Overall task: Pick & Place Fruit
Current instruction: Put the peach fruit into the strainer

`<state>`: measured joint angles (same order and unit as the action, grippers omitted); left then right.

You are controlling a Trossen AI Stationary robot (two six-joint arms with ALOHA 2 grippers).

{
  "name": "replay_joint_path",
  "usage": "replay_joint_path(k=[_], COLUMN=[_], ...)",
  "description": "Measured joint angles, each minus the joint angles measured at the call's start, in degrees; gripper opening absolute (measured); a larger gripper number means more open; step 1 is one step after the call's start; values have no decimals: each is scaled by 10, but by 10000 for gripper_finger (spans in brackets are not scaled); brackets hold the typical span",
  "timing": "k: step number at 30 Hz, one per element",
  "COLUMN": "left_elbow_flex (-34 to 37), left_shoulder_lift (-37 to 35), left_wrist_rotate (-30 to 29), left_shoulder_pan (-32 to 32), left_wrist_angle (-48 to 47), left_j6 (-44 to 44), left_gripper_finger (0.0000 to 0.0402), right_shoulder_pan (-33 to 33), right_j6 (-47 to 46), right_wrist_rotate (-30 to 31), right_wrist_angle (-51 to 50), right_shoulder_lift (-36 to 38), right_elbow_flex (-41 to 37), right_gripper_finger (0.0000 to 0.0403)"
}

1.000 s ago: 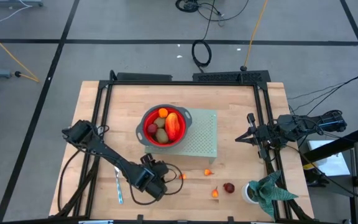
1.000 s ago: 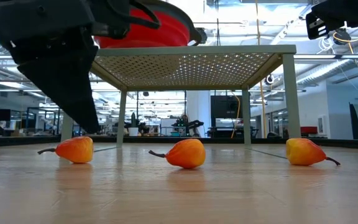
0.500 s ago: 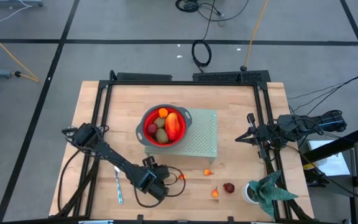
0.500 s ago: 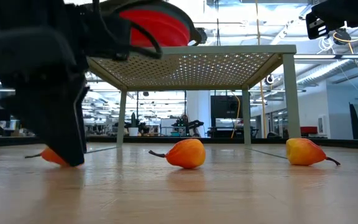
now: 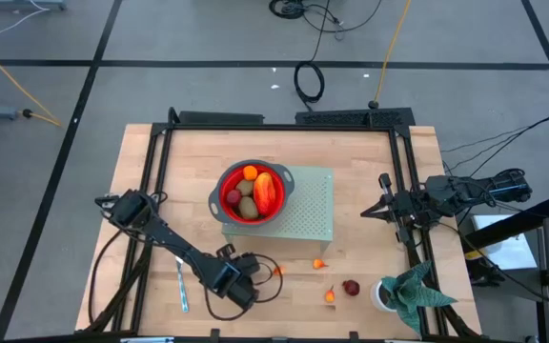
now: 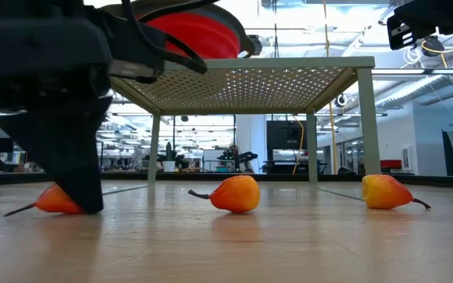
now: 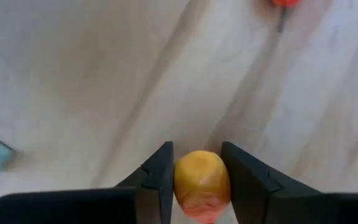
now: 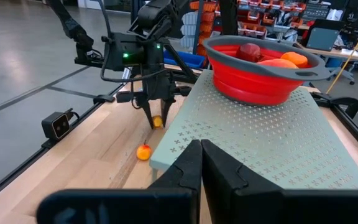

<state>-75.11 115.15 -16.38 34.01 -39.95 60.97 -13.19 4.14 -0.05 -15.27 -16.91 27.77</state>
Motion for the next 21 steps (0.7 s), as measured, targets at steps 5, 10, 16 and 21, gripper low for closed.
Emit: replay_joint_path(k=[5, 10, 16, 21], left_elbow_flex=[-7, -23, -60, -121], left_shoulder_lift=[1, 2, 2, 2], left_wrist_rotate=[8, 8, 4, 5], left_shoulder_pan=[3, 2, 1, 1], left_wrist_angle=[3, 3, -6, -9], left_j6=[47, 54, 56, 39], left_gripper_finger=[98, 104, 105, 106], right_shoulder_pan=[0, 0, 0, 0], right_j6=[0, 0, 0, 0], right_wrist_rotate=[0, 0, 0, 0], right_wrist_angle=[0, 0, 0, 0], right_shoulder_lift=[0, 0, 0, 0], right_elbow_flex=[0, 0, 0, 0], right_gripper_finger=[4, 4, 4, 4])
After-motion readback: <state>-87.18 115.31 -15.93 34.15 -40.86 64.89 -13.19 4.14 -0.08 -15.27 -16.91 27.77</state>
